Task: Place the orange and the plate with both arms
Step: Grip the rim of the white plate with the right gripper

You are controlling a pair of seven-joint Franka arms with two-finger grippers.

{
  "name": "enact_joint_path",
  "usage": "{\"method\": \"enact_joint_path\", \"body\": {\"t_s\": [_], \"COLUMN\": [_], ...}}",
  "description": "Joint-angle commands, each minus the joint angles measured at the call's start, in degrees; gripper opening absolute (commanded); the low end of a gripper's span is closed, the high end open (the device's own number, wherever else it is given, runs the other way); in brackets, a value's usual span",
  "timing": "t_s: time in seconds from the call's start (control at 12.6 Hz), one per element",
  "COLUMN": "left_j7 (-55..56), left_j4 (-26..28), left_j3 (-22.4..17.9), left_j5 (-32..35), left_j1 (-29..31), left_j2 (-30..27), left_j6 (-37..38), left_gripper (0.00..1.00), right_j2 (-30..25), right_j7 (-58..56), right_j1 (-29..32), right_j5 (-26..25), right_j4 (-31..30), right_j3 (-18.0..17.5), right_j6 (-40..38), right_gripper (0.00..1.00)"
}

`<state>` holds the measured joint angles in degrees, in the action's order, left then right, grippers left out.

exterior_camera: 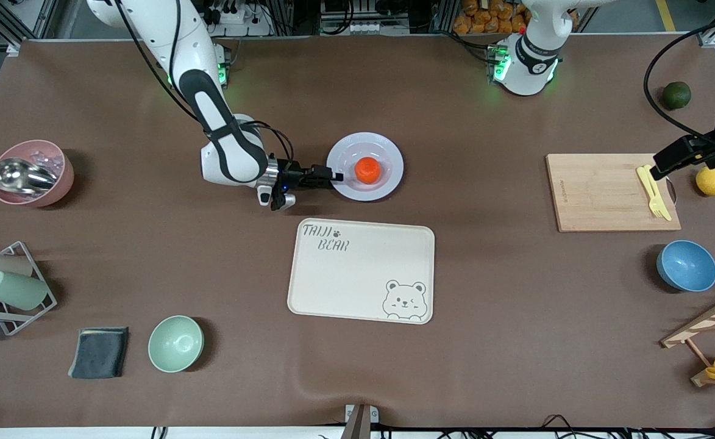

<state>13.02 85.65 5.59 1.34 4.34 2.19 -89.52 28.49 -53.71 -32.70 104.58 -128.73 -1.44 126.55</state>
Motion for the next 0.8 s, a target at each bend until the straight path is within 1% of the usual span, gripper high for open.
{"method": "enact_joint_path", "body": {"t_s": [0.0, 0.08, 0.16, 0.24, 0.32, 0.4, 0.64, 0.72], "left_j7": [-1.3, -1.3, -1.3, -1.3, -1.3, -1.2, -1.2, -1.2], "left_j4": [0.6, 0.6, 0.6, 0.6, 0.6, 0.6, 0.6, 0.6], "left_j3": [0.1, 0.1, 0.1, 0.1, 0.1, 0.1, 0.1, 0.1], "left_j5": [-1.4, -1.4, -1.4, -1.4, -1.5, -1.4, -1.9, -2.2], "left_j1": [0.8, 0.8, 0.8, 0.8, 0.8, 0.8, 0.4, 0.4], "left_j2": [-1.2, -1.2, -1.1, -1.1, -1.1, -1.1, -0.9, -0.8], "left_j6": [0.6, 0.6, 0.6, 0.5, 0.5, 0.5, 0.3, 0.2], "left_gripper": [1.00, 1.00, 1.00, 1.00, 1.00, 1.00, 1.00, 1.00], "right_j2": [-0.7, -0.6, -0.6, -0.8, -0.8, -0.8, -0.9, -0.9], "right_j7": [-1.8, -2.3, -3.1, -3.9, -4.5, -4.5, -4.5, -4.3], "right_j1": [-1.0, -1.1, -1.1, -1.1, -1.0, -1.1, -1.1, -0.5], "right_j5": [2.2, 2.3, 2.4, 2.5, 2.7, 3.5, 3.9, 4.8], "right_j4": [-0.8, -0.8, -0.8, -0.9, -0.9, -0.9, -0.9, -0.9], "right_j3": [0.4, 0.4, 0.4, 0.4, 0.4, 0.4, 0.4, 0.3], "right_j6": [0.5, 0.6, 0.5, 0.5, 0.5, 0.6, 0.6, 0.4], "right_gripper": [0.52, 0.49, 0.40, 0.27, 0.08, 0.00, 0.00, 0.00]}}
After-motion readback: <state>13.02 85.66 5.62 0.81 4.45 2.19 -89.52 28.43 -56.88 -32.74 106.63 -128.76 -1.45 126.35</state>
